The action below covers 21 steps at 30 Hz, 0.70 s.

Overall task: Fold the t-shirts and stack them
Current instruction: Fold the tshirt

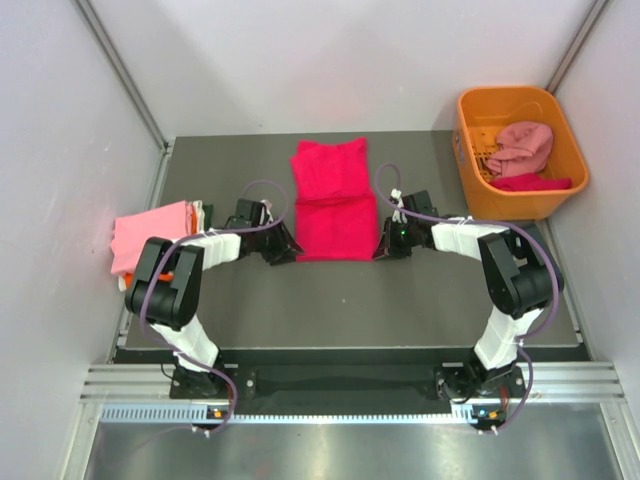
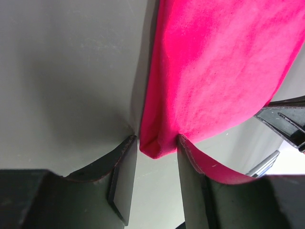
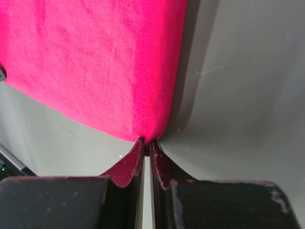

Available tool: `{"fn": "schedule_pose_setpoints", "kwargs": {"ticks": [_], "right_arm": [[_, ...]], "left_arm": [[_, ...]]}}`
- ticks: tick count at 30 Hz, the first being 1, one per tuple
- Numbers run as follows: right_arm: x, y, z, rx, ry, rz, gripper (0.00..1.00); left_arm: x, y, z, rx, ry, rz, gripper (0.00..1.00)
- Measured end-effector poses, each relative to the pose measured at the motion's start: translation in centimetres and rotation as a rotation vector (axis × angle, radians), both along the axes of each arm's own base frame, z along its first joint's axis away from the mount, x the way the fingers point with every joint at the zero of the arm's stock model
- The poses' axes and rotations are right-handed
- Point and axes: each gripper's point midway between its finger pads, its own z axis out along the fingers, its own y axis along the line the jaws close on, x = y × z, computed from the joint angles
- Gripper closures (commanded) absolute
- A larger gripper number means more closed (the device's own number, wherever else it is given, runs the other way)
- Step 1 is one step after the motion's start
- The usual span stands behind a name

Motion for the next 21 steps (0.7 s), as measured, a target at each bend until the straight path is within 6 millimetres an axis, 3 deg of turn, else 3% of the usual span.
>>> {"fn": "schedule_pose_setpoints", "kwargs": {"ticks": [6, 9, 12, 17, 21], "right_arm": [[0.0, 0.0, 0.0, 0.000, 0.000, 0.000, 0.98], [0.0, 0.0, 0.0, 0.000, 0.000, 0.000, 0.98], [0.0, 0.0, 0.0, 0.000, 0.000, 0.000, 0.98], [0.0, 0.0, 0.0, 0.001, 0.001, 0.001, 0.99], [0.0, 0.0, 0.0, 0.001, 0.000, 0.001, 1.00]], "left_arm": [[0.1, -0.6, 0.0, -0.022, 0.000, -0.004, 0.52], [0.1, -1.0, 0.1, -0.032, -0.008, -0.015, 0.56], [-0.1, -1.0, -0.3, -0.030, -0.008, -0.015, 0.69], [-0.5, -0.9, -0.9, -0.028, 0.003, -0.013, 1.00], [-0.5, -1.0, -0.9, -0.028, -0.001, -0.017, 1.00]]}}
